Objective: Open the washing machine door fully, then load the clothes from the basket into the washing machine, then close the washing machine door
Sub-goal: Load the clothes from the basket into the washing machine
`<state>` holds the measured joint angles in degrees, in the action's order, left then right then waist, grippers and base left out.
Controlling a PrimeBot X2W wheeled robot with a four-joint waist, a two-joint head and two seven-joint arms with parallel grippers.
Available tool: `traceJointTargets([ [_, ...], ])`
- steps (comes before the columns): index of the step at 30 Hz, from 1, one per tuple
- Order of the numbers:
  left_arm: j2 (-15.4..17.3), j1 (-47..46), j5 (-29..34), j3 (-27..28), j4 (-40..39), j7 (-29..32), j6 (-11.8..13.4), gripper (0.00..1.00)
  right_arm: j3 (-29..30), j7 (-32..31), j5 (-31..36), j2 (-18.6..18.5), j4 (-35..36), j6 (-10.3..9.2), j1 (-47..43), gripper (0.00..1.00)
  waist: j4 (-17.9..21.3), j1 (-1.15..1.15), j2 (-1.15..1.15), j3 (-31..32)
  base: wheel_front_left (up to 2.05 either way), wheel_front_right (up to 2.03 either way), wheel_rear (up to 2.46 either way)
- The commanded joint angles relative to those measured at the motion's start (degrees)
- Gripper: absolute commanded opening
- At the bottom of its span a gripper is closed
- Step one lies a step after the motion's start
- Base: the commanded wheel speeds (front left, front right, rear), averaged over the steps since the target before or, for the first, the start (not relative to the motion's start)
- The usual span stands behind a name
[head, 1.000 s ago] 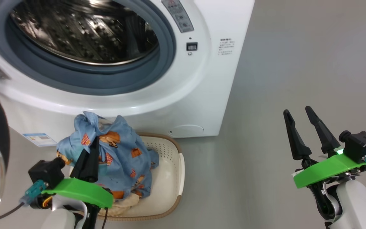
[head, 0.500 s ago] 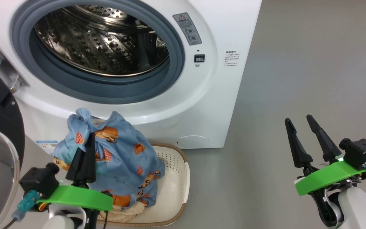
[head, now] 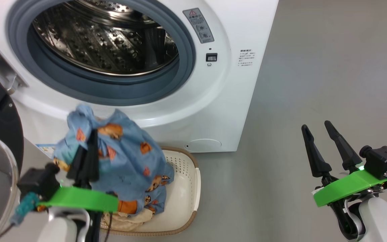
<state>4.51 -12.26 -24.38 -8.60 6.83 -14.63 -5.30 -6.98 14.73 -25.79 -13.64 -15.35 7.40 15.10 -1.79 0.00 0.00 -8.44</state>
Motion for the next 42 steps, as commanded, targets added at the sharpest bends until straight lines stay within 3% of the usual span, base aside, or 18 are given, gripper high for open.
traceJointTargets([
  [1, 1.1, -3.7, 1.0, 2.3, -1.9, -0.4, 0.0, 0.0, -1.5, 0.3, -0.7, -0.7, 1.6, 0.09, 0.3, 1.0, 0.2, 0.0, 0.0, -0.7, 0.0, 0.0, 0.0],
  [9, 1.4, -13.4, 1.9, 4.0, 1.9, -0.4, 0.1, 0.0, -2.1, 0.3, -0.9, -1.1, 2.3, 0.09, 1.7, 1.0, 2.0, 0.0, 0.0, -5.1, 0.0, 0.0, 0.0],
  [18, 2.8, -28.3, 1.1, 5.9, 16.2, -0.4, -1.3, 0.0, -2.2, 0.3, -1.0, -1.3, 3.9, 0.09, 4.9, 1.0, 5.6, 0.0, 0.0, -14.3, 0.0, 0.0, 0.0],
  [29, 6.3, -45.5, 2.0, 7.1, 30.9, -0.4, -2.1, 0.0, -1.7, 0.3, -0.9, -0.3, 6.0, 0.09, 9.1, 1.0, 10.6, 0.0, 0.0, -26.4, 0.0, 0.0, 0.0],
  [42, 11.3, -58.7, 4.4, 7.7, 37.0, -0.4, -2.2, 0.0, -1.8, 0.3, -0.8, 1.2, 7.2, 0.09, 11.2, 1.0, 15.4, 0.0, 0.0, -34.2, 0.0, 0.0, 0.0],
])
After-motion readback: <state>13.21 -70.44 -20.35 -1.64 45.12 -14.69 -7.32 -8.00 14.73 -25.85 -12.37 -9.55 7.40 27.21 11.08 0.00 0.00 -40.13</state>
